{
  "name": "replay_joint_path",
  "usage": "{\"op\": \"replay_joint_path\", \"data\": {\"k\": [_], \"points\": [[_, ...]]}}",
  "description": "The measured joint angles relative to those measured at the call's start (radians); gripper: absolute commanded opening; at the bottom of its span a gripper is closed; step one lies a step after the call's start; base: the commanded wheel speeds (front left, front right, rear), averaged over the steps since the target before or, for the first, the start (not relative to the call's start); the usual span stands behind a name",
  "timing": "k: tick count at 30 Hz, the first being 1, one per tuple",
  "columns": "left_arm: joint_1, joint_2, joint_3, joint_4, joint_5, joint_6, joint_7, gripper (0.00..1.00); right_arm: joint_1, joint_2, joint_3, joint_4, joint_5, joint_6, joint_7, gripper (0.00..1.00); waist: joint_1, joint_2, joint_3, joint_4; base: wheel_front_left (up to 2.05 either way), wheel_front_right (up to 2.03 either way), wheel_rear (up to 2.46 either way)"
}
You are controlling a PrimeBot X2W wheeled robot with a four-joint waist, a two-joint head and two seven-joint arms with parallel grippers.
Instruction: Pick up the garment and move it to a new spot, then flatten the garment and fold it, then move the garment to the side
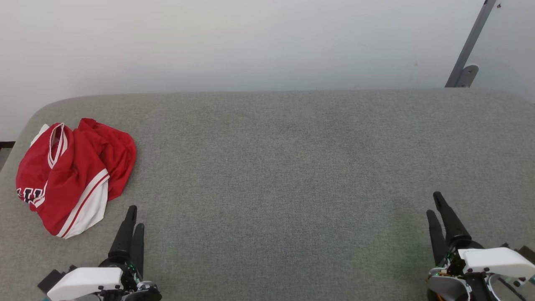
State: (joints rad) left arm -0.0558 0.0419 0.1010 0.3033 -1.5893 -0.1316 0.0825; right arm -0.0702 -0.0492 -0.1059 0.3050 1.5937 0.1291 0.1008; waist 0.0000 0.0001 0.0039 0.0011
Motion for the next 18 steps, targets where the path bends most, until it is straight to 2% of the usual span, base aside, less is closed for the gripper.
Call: {"op": "replay_joint_path", "data": {"k": [6,18], "points": [[-0.012,0.025,-0.009,0.0,0.067,0.0,-0.031,1.0,-0.022,-0.026,0.017,0.005,-0.049,0.0,-0.033,1.0,0.0,0.0,0.0,0.002,0.0,0.0,0.0],[-0.024,0.033,0.002,-0.025,0.362,0.001,-0.083,1.0,-0.067,-0.091,0.078,0.027,-0.235,0.0,-0.098,1.0,0.0,0.0,-0.001,0.002,0.0,0.0,0.0]]}}
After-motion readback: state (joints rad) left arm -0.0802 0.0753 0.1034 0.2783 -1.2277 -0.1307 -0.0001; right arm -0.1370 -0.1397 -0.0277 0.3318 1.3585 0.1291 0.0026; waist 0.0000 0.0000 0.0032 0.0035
